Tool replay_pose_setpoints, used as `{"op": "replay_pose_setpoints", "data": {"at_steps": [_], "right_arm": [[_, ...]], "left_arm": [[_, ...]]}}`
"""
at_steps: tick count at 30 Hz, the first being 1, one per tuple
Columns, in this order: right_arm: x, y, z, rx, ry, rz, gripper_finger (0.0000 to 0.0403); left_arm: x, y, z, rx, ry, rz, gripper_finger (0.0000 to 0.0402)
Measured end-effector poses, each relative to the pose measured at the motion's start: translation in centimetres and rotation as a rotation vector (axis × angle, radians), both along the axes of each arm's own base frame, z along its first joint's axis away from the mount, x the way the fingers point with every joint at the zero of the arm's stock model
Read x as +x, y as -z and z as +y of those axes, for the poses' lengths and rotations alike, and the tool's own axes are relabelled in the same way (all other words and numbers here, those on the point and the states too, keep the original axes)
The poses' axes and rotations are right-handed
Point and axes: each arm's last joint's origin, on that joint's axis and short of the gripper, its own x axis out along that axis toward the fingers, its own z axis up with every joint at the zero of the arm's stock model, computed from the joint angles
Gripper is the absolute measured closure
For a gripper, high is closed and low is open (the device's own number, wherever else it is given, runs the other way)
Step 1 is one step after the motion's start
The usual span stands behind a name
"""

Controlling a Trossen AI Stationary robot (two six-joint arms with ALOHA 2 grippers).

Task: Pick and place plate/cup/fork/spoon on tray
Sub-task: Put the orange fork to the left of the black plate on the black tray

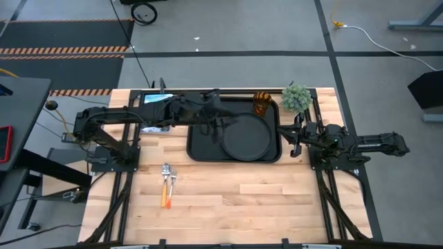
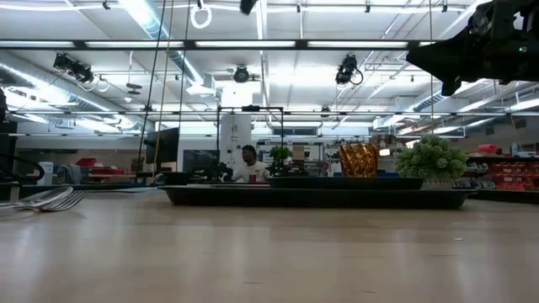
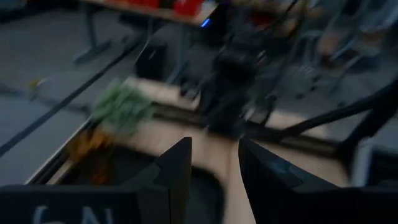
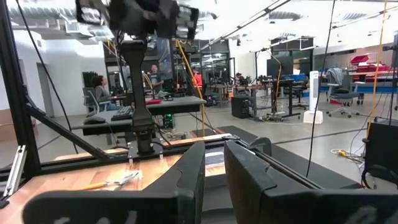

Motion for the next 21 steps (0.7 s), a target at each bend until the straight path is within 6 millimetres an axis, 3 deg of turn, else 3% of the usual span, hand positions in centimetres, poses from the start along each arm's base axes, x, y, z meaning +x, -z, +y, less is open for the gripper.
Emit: {"op": "replay_pose_setpoints", "data": {"at_steps": [4,11,21], "right_arm": [[0.0,0.0,0.0,0.000,0.000,0.000,0.0334],[0.0,-0.1,0.0,0.000,0.000,-0.006,0.0334],[0.0,-0.1,0.0,-0.001,-0.001,-0.013,0.0334]], "left_arm": [[-1.1,1.0,0.8,0.011,-0.086,0.148,0.0260],[-4.2,0.9,1.3,0.095,-0.102,0.195,0.0260],[-9.9,2.3,1.7,0.211,-0.146,-0.042,0.0260]]}}
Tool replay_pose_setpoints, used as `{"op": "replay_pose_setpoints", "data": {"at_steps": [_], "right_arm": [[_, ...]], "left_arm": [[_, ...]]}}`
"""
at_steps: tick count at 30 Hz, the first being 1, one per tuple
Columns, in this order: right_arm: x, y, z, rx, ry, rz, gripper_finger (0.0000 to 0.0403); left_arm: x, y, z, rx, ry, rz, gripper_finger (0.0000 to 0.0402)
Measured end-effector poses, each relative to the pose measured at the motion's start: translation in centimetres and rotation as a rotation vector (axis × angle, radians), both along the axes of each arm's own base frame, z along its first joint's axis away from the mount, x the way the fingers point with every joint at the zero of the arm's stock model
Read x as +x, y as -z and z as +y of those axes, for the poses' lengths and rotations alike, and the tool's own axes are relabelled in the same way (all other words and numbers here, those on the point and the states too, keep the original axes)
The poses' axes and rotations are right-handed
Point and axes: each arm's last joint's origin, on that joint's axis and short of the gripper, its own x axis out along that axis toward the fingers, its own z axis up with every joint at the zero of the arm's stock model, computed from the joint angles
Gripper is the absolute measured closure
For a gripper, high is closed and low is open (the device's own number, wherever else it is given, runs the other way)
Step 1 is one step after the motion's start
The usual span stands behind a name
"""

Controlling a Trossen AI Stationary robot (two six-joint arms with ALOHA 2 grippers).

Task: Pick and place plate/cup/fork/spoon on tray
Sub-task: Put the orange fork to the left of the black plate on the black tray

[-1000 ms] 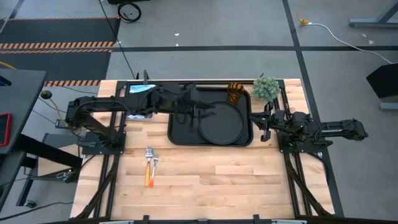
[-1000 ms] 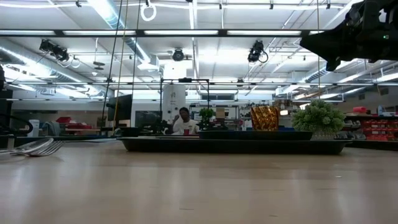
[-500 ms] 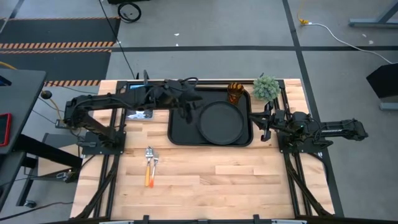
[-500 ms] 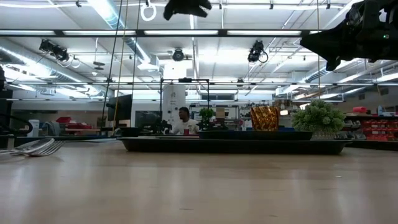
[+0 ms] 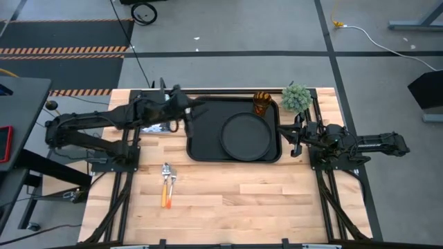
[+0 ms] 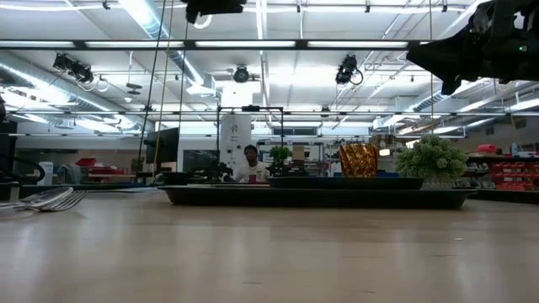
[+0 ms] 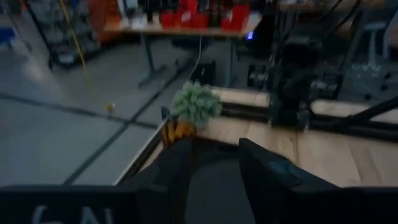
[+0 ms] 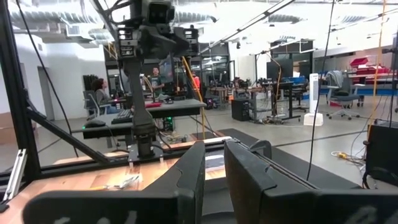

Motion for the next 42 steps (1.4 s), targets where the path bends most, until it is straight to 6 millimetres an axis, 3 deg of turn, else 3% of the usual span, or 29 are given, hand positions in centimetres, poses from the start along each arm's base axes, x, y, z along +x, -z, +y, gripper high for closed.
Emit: {"op": "replay_pose_setpoints", "data": {"at_steps": [6,13,22,34,38,42], "right_arm": [[0.0,0.0,0.0,0.000,0.000,0.000,0.0334],[0.0,0.0,0.0,0.000,0.000,0.001,0.0334],[0.0,0.0,0.0,0.000,0.001,0.001,0.0334],[0.0,0.0,0.0,0.000,0.001,0.001,0.0334],[0.0,0.0,0.0,0.000,0.001,0.000,0.0334],[0.0,0.0,0.0,0.000,0.001,0.000,0.0334]], "left_arm": [[-2.9,2.5,-0.3,0.005,-0.038,-0.014,0.0260],[-4.3,4.5,-0.3,-0.039,-0.133,-0.055,0.0260],[-3.4,5.8,-0.1,-0.228,-0.174,-0.142,0.0260],[-0.8,6.4,0.2,-0.233,-0.162,-0.228,0.0260],[-1.0,6.3,-0.2,-0.240,-0.149,-0.219,0.0260],[-2.4,6.1,-0.7,-0.298,-0.153,-0.181,0.0260]]}}
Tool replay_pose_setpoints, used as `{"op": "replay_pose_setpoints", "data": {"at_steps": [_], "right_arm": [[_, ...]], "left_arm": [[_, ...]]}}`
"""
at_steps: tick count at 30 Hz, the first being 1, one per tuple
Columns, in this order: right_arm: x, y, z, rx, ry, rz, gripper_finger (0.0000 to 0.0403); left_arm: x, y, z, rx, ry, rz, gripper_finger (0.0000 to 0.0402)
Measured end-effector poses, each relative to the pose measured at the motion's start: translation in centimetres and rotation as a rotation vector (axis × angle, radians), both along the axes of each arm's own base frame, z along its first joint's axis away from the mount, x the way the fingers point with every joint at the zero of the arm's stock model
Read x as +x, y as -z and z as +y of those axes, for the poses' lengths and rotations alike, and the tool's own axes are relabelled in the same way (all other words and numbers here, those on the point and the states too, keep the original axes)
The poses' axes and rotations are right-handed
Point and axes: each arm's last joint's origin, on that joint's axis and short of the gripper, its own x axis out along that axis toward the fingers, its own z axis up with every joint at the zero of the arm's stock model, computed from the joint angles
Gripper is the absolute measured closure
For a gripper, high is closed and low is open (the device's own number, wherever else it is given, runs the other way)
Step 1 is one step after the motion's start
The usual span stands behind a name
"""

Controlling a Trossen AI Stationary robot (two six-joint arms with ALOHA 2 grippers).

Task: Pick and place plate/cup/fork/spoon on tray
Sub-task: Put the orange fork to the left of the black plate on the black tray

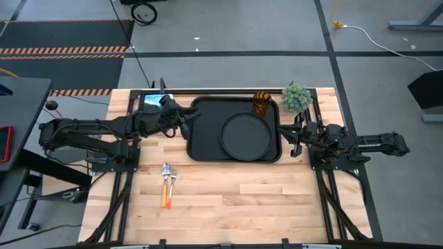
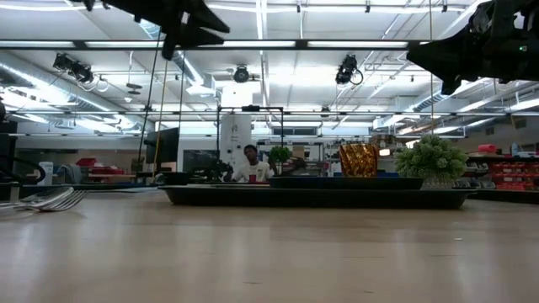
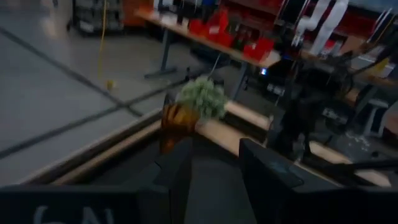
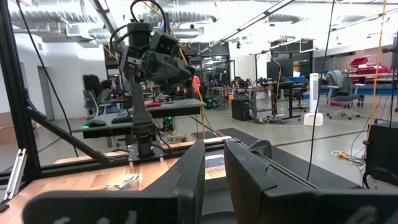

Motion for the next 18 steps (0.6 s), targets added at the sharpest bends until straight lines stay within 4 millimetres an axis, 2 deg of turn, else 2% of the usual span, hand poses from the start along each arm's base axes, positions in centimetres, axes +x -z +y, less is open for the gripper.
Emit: {"op": "replay_pose_setpoints", "data": {"at_steps": [5,18], "right_arm": [[0.0,0.0,0.0,0.000,0.000,0.000,0.0334],[0.0,0.0,0.0,0.000,0.000,0.000,0.0334]], "left_arm": [[-1.0,-0.1,-0.4,-0.030,0.014,0.032,0.0260],[-1.0,-0.3,-1.6,0.078,0.048,0.063,0.0260]]}}
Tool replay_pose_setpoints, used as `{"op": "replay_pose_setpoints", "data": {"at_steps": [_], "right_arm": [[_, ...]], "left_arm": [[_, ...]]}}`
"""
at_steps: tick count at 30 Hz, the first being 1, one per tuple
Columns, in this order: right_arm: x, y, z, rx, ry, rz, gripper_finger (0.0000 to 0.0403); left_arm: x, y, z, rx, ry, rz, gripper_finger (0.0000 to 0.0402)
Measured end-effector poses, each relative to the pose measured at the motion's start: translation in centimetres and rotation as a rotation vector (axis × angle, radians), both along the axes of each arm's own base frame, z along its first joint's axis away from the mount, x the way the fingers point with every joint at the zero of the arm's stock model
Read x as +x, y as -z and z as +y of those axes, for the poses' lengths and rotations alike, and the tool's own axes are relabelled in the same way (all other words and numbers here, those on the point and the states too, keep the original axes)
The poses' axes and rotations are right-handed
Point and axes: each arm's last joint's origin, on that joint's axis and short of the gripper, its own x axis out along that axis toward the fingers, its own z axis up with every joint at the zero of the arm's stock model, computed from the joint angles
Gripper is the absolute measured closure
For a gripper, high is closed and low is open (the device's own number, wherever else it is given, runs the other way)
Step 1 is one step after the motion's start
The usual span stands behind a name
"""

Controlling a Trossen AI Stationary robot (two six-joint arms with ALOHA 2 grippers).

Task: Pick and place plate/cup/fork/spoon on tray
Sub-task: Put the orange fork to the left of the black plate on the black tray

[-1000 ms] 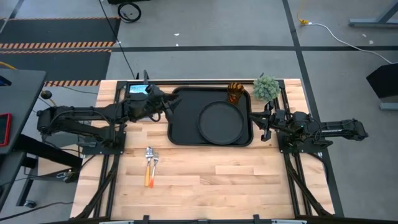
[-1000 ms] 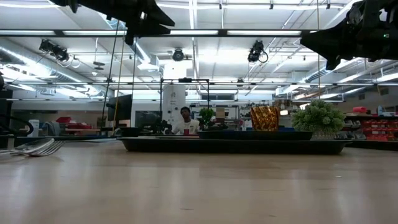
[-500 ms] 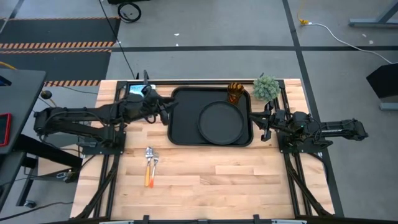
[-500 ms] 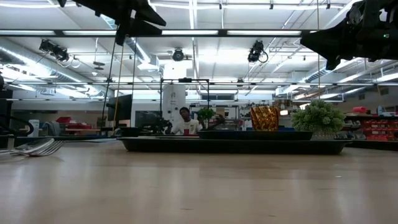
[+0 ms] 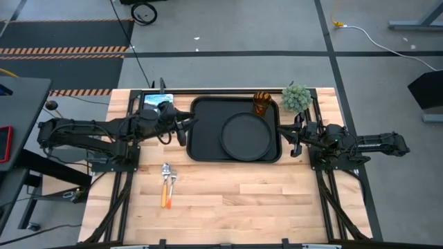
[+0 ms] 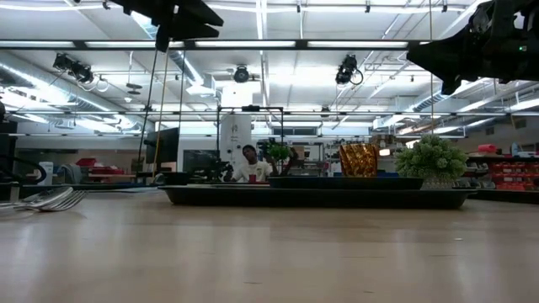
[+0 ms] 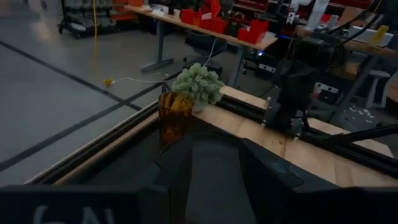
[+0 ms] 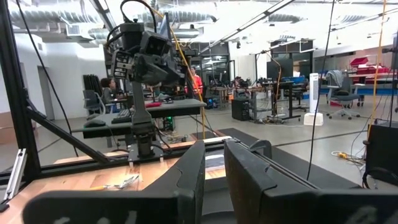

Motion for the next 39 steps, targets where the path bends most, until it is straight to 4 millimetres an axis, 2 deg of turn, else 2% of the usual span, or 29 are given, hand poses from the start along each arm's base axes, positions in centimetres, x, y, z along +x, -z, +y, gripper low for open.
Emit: {"op": "replay_pose_setpoints", "data": {"at_steps": [7,25,39], "right_arm": [[0.0,0.0,0.0,0.000,0.000,0.000,0.0334],[0.0,0.0,0.0,0.000,0.000,0.000,0.0334],[0.0,0.0,0.0,0.000,0.000,0.000,0.0334]], "left_arm": [[0.1,-0.9,-0.1,0.069,0.015,-0.064,0.0260],[0.1,-1.6,-0.1,0.071,0.015,-0.140,0.0260],[-3.2,-0.8,-1.2,-0.072,-0.016,0.009,0.0260]]}}
